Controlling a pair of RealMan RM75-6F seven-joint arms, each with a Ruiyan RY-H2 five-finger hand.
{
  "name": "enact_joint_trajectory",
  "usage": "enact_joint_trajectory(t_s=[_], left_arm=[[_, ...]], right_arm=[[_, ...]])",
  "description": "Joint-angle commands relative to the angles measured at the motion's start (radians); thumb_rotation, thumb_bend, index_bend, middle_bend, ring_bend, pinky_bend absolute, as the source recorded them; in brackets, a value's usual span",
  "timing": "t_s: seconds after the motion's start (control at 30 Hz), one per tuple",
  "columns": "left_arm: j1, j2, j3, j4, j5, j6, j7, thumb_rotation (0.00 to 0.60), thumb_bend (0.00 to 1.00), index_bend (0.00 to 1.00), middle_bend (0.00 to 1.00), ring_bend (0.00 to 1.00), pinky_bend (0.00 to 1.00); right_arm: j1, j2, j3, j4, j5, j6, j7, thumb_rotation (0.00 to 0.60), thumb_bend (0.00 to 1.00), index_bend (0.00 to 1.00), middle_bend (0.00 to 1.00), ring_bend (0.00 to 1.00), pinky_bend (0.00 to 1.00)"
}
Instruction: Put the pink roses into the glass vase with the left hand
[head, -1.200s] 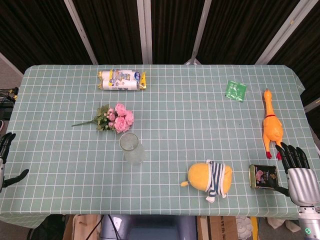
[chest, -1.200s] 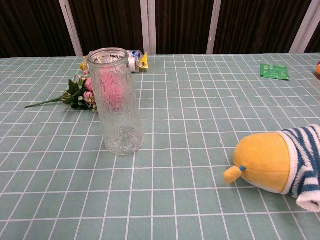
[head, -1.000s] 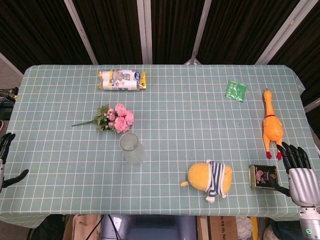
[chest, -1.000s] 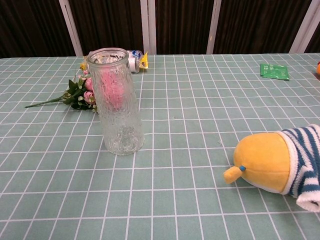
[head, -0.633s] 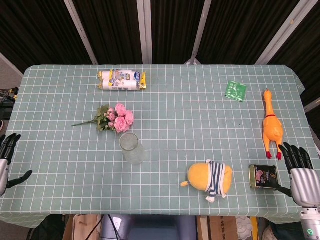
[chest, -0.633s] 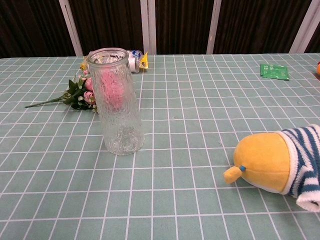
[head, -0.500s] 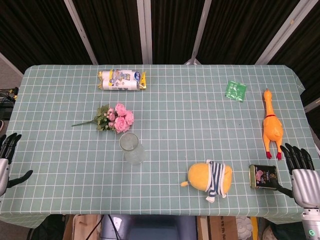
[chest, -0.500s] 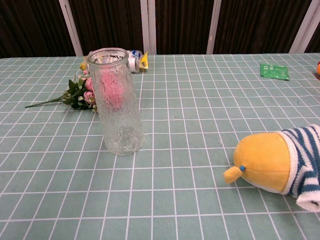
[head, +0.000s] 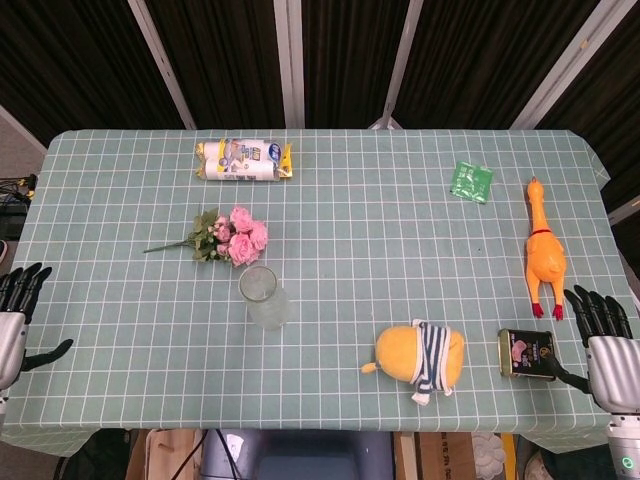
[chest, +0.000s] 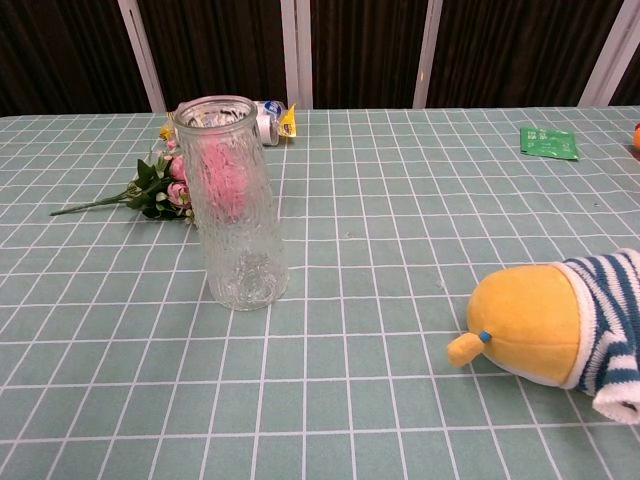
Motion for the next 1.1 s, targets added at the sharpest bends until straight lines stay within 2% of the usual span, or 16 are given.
enact_joint_trajectory(t_s=[0.03, 0.23, 0.37, 0.47, 0.7, 0.83, 1.1], left_arm=[[-0.091, 0.049, -0.06, -0.031, -0.12, -0.147, 0.031, 0.6, 0.18, 0.0, 0.02, 0.0, 0.01], [-0.24, 0.088, -0.152, -0.04, -0.293, -0.344, 0.083, 0.6, 0.17, 0.0, 0.01, 0.0, 0.0], [-0.344, 0.07, -0.186, -0.023, -0.458, -0.454, 0.183, 0.6, 0.17, 0.0, 0.01, 0.0, 0.0], [-0.427, 0.031, -0.209, 0.003, -0.575, -0.499, 0.255, 0.6, 0.17, 0.0, 0.01, 0.0, 0.0], [-0.575, -0.09, -0.215, 0.076, -0.742, -0.517, 0.39, 0.6, 0.17, 0.0, 0.01, 0.0, 0.0], [-0.622, -0.172, -0.22, 0.14, -0.77, -0.513, 0.385, 0.6, 0.17, 0.0, 0.01, 0.0, 0.0], [-0.719, -0.33, -0.192, 0.315, -0.859, -0.553, 0.436, 0.6, 0.17, 0.0, 0.01, 0.0, 0.0]], right_arm=[[0.003, -0.005, -0.001, 0.001, -0.004, -0.003, -0.007, 0.6, 0.27, 0.07, 0.07, 0.04, 0.0], [0.01, -0.012, 0.0, -0.004, -0.008, -0.008, -0.029, 0.6, 0.27, 0.07, 0.07, 0.04, 0.0], [0.009, -0.011, -0.001, -0.002, -0.006, -0.009, -0.033, 0.6, 0.27, 0.07, 0.07, 0.04, 0.0], [0.011, -0.015, 0.003, 0.004, 0.009, -0.018, -0.04, 0.6, 0.27, 0.07, 0.07, 0.04, 0.0], [0.025, -0.031, 0.01, 0.015, 0.038, -0.049, -0.063, 0.6, 0.27, 0.07, 0.07, 0.04, 0.0], [0.023, -0.031, 0.011, 0.013, 0.045, -0.049, -0.067, 0.6, 0.27, 0.07, 0.07, 0.04, 0.0], [0.028, -0.034, 0.016, 0.02, 0.062, -0.063, -0.062, 0.6, 0.27, 0.07, 0.07, 0.04, 0.0]])
